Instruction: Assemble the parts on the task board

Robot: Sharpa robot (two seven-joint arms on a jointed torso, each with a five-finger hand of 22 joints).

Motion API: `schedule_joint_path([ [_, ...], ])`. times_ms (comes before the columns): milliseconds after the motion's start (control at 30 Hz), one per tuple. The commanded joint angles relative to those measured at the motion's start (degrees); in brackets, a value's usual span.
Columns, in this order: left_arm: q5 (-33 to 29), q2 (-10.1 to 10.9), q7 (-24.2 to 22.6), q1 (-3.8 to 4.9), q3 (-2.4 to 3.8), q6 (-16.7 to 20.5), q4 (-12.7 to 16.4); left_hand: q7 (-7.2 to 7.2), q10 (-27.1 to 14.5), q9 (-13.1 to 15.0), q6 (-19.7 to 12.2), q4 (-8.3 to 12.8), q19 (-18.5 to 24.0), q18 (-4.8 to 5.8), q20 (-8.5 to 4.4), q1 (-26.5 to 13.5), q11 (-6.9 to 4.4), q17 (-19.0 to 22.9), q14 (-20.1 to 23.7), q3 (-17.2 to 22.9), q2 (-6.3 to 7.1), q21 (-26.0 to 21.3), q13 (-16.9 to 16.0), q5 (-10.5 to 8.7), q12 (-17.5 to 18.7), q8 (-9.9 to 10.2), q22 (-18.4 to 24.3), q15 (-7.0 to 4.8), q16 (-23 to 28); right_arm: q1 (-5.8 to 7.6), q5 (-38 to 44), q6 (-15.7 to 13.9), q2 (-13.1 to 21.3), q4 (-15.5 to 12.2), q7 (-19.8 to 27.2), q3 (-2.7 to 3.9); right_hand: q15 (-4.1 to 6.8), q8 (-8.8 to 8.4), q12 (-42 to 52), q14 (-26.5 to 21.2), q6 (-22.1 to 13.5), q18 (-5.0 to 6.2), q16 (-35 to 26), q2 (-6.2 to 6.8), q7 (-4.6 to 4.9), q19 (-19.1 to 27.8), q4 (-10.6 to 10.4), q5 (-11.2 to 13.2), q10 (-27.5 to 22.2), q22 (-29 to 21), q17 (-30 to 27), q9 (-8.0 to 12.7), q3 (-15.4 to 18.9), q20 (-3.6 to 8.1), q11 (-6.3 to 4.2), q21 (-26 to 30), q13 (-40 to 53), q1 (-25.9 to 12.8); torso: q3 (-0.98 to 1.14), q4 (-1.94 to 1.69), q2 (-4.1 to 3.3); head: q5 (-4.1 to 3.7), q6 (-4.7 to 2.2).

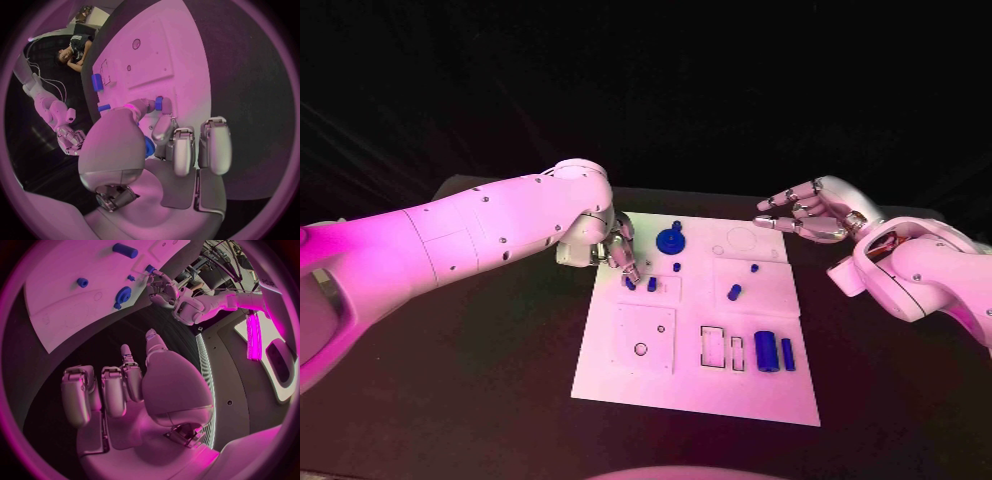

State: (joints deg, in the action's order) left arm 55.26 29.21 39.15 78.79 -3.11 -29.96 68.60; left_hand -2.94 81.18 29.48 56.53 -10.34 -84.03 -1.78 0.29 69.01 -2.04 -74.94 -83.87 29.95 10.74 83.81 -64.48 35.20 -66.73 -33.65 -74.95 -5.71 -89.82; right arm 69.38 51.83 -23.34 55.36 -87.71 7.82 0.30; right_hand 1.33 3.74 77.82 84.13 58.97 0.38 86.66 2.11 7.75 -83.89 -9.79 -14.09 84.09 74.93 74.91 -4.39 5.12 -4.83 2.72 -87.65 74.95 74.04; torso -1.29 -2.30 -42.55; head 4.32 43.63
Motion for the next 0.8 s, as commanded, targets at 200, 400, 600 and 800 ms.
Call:
schedule_joint_path([
  [200,2.34,-0.11,0.67,-0.74,-0.41,-0.72,0.54,0.83,-0.14,0.12,0.17,9.15,-3.90,0.09,0.32,-1.19,-0.27,-15.06,-6.13,8.85,-0.50,-0.21,0.28,0.27,0.38,-0.75,-9.77,0.21,-0.18,-0.03,0.20,0.25,0.08,-0.15,0.46,0.00,0.11,0.13,-0.35,4.51,0.26,0.69,-0.38,-0.52,-0.15,-3.68,0.05,-0.22,0.74,10.83,8.92,-0.08,0.45,0.15,0.01,0.20,8.60,-0.15,0.00,0.02,-0.04,-0.01,0.12],
  [400,2.76,-0.05,0.75,-0.90,-0.48,-1.14,0.64,0.98,-0.06,0.17,0.23,9.09,-3.93,0.11,0.26,-1.92,-0.38,-15.06,-6.13,8.63,-0.96,-0.12,0.31,0.22,0.35,-1.04,-9.86,0.14,-0.18,-0.03,0.20,0.24,0.13,-0.18,0.46,0.00,0.11,0.13,-0.35,4.51,0.26,0.69,-0.38,-0.52,-0.15,-3.68,0.05,-0.22,0.74,10.83,8.92,-0.08,0.45,0.15,0.01,0.20,8.60,-0.15,0.00,0.02,-0.02,-0.06,0.17],
  [600,2.79,0.05,0.83,-0.95,-0.49,-1.64,0.64,1.25,0.22,0.15,0.39,8.97,-4.06,0.22,0.17,-3.12,-0.59,-15.06,-6.13,8.27,-1.90,0.27,0.33,0.22,0.24,-1.42,-10.21,0.02,-0.18,-0.03,0.20,0.24,0.13,-0.18,0.46,0.00,0.11,0.13,-0.35,4.51,0.26,0.69,-0.38,-0.52,-0.15,-3.68,0.05,-0.22,0.74,10.83,8.92,-0.08,0.45,0.15,0.01,0.20,8.60,-0.15,0.01,0.00,0.02,-0.07,0.26],
  [800,2.53,0.12,0.86,-0.96,-0.50,-1.94,0.58,1.54,0.60,-0.02,0.76,8.60,-4.14,0.28,0.09,-4.71,-0.77,-15.06,-6.13,7.56,-3.04,0.48,0.15,0.13,-0.08,-1.70,-10.42,-0.09,-0.18,-0.03,0.21,0.23,0.17,-0.19,0.46,0.00,0.11,0.13,-0.35,4.51,0.26,0.69,-0.38,-0.52,-0.15,-3.68,0.05,-0.24,0.74,10.83,8.92,-0.08,0.46,0.15,0.01,0.20,8.60,-0.14,0.04,0.02,0.03,-0.03,0.26],
])
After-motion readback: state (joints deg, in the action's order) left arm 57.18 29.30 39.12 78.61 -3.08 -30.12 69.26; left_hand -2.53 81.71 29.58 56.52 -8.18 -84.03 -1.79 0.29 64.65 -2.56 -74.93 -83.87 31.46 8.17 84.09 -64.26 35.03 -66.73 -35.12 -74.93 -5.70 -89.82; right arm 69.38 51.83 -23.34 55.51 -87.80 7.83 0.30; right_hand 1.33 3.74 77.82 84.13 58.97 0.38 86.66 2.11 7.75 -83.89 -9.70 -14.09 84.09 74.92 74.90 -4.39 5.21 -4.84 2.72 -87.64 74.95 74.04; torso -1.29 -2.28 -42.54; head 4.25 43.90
